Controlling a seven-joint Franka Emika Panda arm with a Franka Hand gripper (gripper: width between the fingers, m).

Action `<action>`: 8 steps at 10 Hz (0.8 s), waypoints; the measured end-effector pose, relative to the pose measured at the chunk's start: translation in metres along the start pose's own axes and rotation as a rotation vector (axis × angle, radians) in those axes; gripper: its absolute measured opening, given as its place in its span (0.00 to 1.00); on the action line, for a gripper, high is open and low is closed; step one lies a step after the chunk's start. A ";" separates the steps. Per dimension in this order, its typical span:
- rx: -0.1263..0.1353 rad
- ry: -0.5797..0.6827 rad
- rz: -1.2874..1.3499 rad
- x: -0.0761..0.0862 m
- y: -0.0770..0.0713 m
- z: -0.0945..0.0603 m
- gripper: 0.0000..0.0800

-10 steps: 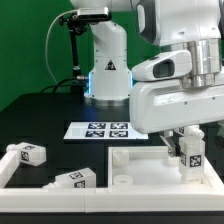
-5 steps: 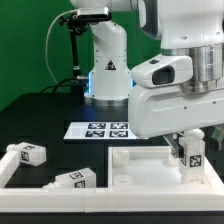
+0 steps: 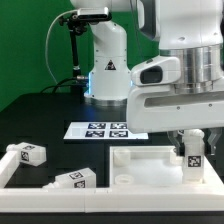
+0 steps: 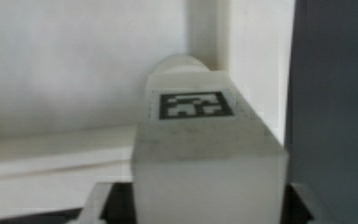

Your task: Assemble one leg

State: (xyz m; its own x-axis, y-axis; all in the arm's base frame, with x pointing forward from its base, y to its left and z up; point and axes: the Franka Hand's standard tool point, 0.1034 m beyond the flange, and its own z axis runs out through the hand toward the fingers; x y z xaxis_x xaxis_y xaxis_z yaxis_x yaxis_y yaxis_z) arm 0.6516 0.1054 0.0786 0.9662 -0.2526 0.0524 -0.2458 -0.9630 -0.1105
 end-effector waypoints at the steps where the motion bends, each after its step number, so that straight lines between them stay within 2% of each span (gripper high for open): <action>1: -0.003 0.004 0.168 0.000 0.002 0.000 0.36; 2: -0.005 0.008 0.363 0.000 0.004 0.000 0.36; 5: 0.041 -0.019 0.761 -0.001 0.012 0.000 0.36; 7: 0.040 -0.020 0.734 -0.002 0.012 0.000 0.36; 8: 0.037 -0.019 0.714 -0.003 0.010 0.001 0.48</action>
Offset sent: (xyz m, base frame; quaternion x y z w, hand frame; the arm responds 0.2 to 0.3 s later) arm 0.0094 0.0169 -0.0025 0.1350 -0.0449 0.4082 0.9017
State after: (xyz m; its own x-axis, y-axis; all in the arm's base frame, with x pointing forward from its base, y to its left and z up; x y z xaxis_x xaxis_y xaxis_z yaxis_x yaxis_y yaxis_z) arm 0.6462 0.0966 0.0767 0.5713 -0.8183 -0.0630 -0.8165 -0.5589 -0.1446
